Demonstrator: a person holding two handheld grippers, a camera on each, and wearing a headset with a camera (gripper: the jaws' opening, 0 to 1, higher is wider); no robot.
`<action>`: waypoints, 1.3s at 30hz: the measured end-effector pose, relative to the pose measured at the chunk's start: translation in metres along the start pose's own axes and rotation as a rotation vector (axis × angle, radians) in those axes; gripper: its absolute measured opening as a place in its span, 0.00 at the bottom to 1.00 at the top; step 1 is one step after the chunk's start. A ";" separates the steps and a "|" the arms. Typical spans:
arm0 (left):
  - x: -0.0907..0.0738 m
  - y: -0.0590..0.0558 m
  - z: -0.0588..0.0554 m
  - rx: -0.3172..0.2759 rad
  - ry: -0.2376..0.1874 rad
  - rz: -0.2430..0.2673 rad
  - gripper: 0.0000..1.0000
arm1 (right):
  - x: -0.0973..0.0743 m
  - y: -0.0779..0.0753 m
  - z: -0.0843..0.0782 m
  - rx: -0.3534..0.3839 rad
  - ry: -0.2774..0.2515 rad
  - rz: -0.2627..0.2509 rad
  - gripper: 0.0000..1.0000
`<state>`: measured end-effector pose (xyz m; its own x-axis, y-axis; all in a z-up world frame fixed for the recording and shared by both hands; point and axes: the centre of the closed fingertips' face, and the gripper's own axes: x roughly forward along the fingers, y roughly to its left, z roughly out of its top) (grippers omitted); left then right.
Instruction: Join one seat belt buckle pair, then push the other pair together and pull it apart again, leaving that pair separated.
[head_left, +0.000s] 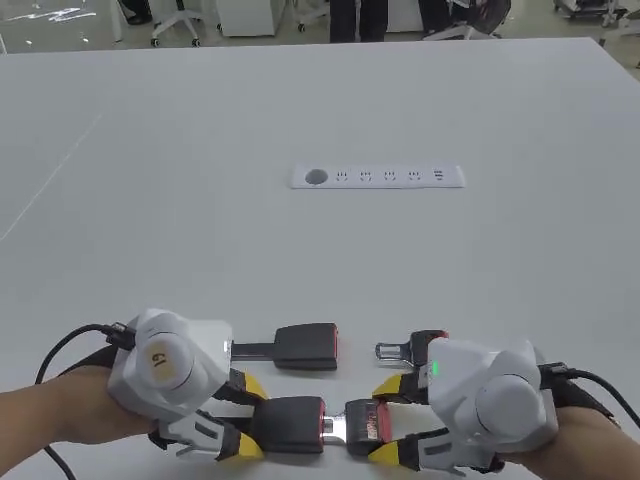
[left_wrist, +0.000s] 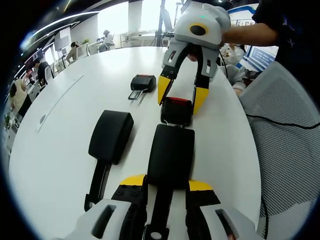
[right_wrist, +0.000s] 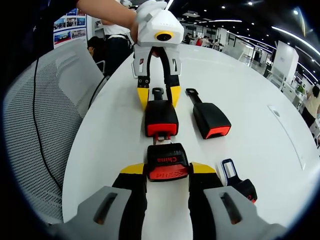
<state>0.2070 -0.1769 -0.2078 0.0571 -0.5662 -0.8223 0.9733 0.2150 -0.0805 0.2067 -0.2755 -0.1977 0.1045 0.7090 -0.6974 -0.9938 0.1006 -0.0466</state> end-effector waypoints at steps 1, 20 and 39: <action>0.000 0.000 0.000 -0.001 0.000 0.001 0.29 | 0.000 0.000 0.000 0.001 0.001 -0.001 0.29; 0.000 -0.001 0.001 -0.016 -0.002 0.010 0.28 | 0.010 0.002 0.004 0.047 0.006 -0.023 0.29; 0.000 -0.001 0.001 -0.031 -0.006 0.024 0.28 | 0.009 0.007 0.009 0.051 0.019 -0.016 0.29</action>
<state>0.2063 -0.1775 -0.2072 0.0816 -0.5653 -0.8208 0.9642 0.2533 -0.0786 0.2007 -0.2618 -0.1976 0.1191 0.6940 -0.7100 -0.9889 0.1473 -0.0220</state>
